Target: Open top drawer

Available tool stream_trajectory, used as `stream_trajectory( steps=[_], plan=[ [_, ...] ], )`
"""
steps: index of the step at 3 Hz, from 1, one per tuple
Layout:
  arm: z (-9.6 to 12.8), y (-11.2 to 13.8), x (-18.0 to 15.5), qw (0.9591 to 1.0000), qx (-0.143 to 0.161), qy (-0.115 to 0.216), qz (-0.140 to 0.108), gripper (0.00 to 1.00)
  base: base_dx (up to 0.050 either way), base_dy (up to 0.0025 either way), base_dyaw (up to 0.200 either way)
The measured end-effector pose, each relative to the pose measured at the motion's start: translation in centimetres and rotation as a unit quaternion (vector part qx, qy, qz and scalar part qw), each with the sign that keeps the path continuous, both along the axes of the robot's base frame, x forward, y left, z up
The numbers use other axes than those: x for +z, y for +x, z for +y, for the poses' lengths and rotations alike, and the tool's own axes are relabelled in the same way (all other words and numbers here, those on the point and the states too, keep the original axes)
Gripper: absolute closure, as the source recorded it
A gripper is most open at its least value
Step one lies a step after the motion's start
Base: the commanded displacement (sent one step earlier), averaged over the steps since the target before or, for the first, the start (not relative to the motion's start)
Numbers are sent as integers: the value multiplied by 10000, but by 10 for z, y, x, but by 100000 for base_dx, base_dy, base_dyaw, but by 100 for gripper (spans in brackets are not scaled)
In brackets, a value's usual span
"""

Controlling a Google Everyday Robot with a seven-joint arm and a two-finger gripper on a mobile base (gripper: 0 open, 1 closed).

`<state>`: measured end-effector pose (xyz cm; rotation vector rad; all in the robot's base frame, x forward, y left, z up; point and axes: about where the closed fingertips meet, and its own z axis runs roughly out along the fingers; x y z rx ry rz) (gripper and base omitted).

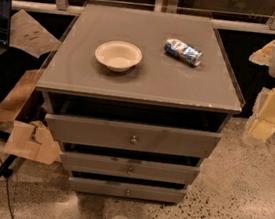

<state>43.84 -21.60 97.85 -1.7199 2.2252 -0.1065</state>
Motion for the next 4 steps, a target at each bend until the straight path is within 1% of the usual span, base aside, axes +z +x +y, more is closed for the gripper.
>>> stream_trajectory(
  steps=[1,2,3,4],
  plan=[
    [0,0,0,10000,0,0,0,0,0,0,0],
    [-10,-11,12,9996,-42,104,-268,0,0,0,0],
    [-28,-30,13,9977,-28,441,-509,0,0,0,0],
    [-37,-28,-2,9910,293,1134,-649,0,0,0,0]
  ],
)
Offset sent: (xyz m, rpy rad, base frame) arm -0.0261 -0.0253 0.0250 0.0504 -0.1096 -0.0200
